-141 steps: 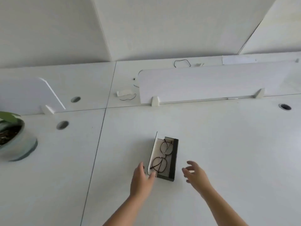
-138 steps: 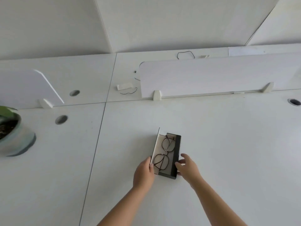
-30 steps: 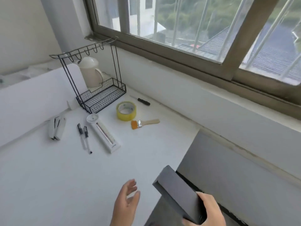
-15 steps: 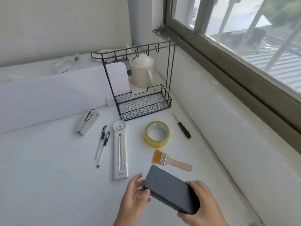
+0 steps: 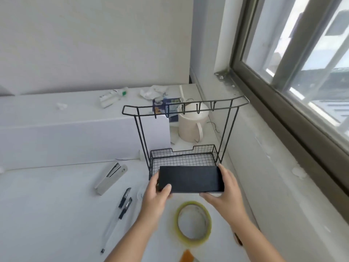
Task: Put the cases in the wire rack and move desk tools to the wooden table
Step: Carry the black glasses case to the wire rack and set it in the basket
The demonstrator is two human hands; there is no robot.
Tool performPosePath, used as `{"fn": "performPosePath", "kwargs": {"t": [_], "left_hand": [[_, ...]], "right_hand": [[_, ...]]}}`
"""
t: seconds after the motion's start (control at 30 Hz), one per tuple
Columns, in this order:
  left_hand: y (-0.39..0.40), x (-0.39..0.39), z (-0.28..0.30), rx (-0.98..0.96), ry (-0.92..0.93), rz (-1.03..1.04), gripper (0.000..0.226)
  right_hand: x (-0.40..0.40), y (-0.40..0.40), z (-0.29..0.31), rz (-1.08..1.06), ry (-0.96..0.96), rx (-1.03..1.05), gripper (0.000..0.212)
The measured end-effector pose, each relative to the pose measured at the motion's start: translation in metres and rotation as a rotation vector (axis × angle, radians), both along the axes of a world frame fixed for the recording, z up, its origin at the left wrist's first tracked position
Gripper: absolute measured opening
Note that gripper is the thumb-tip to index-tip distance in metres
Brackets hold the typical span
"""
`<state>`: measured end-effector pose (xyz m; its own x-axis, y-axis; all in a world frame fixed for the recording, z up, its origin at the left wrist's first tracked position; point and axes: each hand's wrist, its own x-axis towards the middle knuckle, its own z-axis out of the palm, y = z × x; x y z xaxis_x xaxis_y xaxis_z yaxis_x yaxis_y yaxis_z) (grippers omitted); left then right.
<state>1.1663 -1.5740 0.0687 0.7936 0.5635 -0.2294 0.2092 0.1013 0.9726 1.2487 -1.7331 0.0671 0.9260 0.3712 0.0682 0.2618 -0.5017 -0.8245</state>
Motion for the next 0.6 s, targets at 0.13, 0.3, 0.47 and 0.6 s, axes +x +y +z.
{"fn": "performPosePath", "kwargs": {"t": [0.13, 0.3, 0.47, 0.6], "left_hand": [[0.030, 0.059, -0.012, 0.298, 0.155, -0.034, 0.047], [0.046, 0.104, -0.041, 0.447, 0.244, -0.067, 0.035], [0.060, 0.122, -0.066, 0.485, 0.390, -0.133, 0.032], [0.065, 0.122, -0.076, 0.532, 0.356, -0.148, 0.033]], "right_hand": [[0.058, 0.034, -0.013, 0.081, 0.076, -0.080, 0.080], [0.108, 0.064, -0.047, 0.112, 0.133, -0.261, 0.071], [0.119, 0.074, -0.066, 0.107, 0.167, -0.435, 0.045], [0.115, 0.075, -0.071, 0.048, 0.152, -0.440, 0.046]]}}
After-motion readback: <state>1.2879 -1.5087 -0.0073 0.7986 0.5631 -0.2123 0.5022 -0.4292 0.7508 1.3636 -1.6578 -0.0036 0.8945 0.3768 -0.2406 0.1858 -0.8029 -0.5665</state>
